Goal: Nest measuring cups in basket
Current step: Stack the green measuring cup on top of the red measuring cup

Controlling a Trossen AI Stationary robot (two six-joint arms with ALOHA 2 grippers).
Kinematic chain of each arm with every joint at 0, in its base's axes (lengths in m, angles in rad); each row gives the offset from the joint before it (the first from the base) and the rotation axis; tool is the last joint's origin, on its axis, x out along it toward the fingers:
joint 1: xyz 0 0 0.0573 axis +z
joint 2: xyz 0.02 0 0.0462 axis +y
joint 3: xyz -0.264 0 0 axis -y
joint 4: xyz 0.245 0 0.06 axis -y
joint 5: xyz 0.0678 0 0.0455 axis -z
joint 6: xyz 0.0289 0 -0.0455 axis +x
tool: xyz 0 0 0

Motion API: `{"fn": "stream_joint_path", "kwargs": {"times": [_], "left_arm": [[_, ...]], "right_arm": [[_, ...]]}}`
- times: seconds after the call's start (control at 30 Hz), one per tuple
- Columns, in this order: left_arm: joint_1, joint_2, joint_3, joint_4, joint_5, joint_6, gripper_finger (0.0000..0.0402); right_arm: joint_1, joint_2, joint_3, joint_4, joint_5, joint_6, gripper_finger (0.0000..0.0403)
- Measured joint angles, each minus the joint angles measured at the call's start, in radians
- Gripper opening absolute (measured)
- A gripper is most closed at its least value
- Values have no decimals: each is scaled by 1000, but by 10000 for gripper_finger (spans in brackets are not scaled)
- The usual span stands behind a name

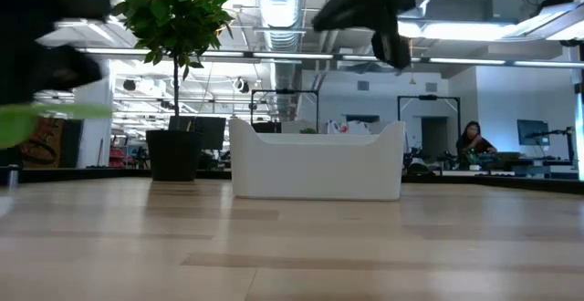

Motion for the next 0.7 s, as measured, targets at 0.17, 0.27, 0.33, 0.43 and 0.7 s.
{"fn": "stream_joint_path", "kwargs": {"times": [0.17,0.27,0.33,0.43,0.7], "left_arm": [[135,0,153,-54,-37,359,3],[212,0,247,-73,-47,541,2],[263,-1,304,-73,-52,642,2],[334,-1,369,-73,-52,753,2],[487,-1,449,-72,-1,938,2]], "right_arm": [[11,1,0,109,-103,46,87],[10,1,0,145,-185,49,118],[10,1,0,151,-231,49,134],[11,1,0,156,-261,49,149],[-48,1,0,217,-266,52,144]]}}
